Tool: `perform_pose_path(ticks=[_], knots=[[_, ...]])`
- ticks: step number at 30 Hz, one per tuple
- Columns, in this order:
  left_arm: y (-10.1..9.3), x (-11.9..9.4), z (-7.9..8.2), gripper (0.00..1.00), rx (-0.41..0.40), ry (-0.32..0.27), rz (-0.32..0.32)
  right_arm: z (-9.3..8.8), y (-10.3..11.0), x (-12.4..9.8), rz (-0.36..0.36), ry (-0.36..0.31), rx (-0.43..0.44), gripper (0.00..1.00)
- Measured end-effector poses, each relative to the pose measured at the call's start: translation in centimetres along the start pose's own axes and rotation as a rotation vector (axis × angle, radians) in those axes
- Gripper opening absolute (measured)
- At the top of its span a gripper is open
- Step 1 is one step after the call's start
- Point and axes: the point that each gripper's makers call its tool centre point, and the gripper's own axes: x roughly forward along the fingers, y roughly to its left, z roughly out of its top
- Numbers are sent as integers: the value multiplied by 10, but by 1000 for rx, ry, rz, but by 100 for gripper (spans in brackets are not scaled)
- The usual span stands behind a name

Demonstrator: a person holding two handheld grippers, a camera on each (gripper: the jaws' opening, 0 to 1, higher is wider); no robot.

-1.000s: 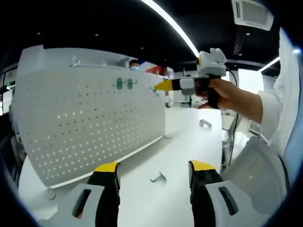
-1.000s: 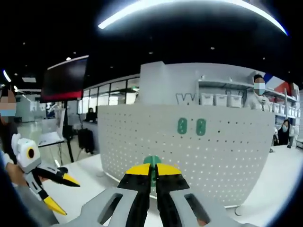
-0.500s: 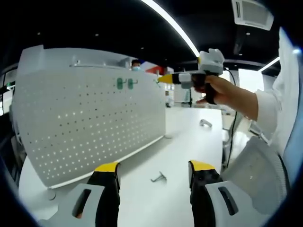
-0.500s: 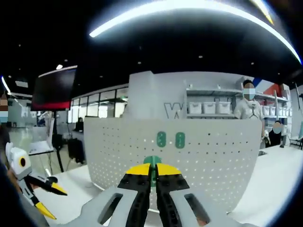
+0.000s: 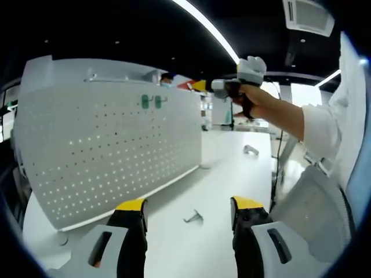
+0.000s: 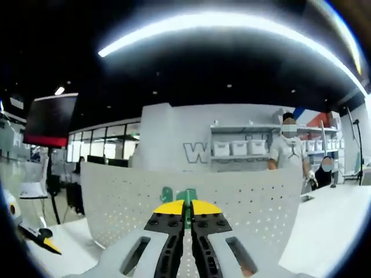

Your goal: Insert the hook assembly into the mounting plate slot until the hook locks in place.

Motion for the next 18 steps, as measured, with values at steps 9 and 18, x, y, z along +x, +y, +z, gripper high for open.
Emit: perform_pose_path(ticks=[9, 18], knots=[[2, -1, 1, 60, -3, -5, 8, 6, -15, 18, -38, -30, -15, 1], [4, 0, -2, 60, -11, 5, 12, 5, -27, 38, -57, -40, -35, 1]])
